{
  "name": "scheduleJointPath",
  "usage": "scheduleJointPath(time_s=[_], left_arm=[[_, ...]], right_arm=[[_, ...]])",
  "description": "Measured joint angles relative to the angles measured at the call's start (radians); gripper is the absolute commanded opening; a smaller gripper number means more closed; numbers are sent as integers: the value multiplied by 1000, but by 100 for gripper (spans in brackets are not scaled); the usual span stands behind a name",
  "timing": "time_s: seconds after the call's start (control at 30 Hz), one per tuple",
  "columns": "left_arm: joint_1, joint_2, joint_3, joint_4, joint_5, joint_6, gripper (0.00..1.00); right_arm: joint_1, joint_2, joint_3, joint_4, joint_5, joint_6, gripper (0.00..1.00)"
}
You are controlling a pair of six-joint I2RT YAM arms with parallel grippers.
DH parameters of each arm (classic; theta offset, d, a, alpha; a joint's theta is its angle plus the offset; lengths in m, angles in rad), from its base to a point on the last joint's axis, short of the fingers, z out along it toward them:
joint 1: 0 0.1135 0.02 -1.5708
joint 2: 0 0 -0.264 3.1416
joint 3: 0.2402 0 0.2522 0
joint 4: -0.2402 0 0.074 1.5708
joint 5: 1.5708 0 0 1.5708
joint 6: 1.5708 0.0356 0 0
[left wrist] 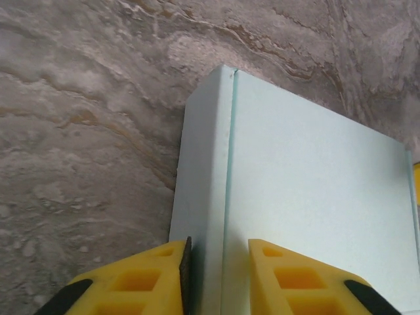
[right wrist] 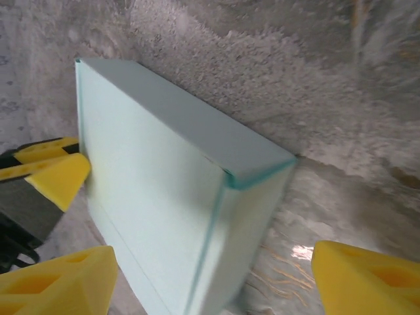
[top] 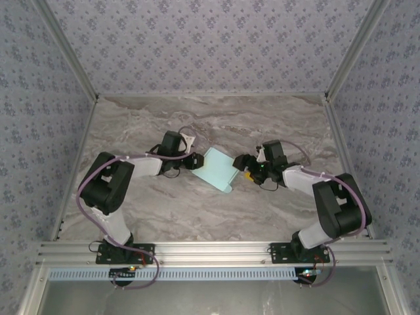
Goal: Fold the paper box
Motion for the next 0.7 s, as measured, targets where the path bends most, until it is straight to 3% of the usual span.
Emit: scheduleJointPath(time_s=[0.27, 0.7], left_arm=[[-8, -10, -7, 0, -21, -55, 17], [25, -7, -3, -13, 6, -66, 16]], right_arm=[[0, 37, -41, 118, -66, 116, 81], [26, 63, -77, 220, -89, 190, 82]])
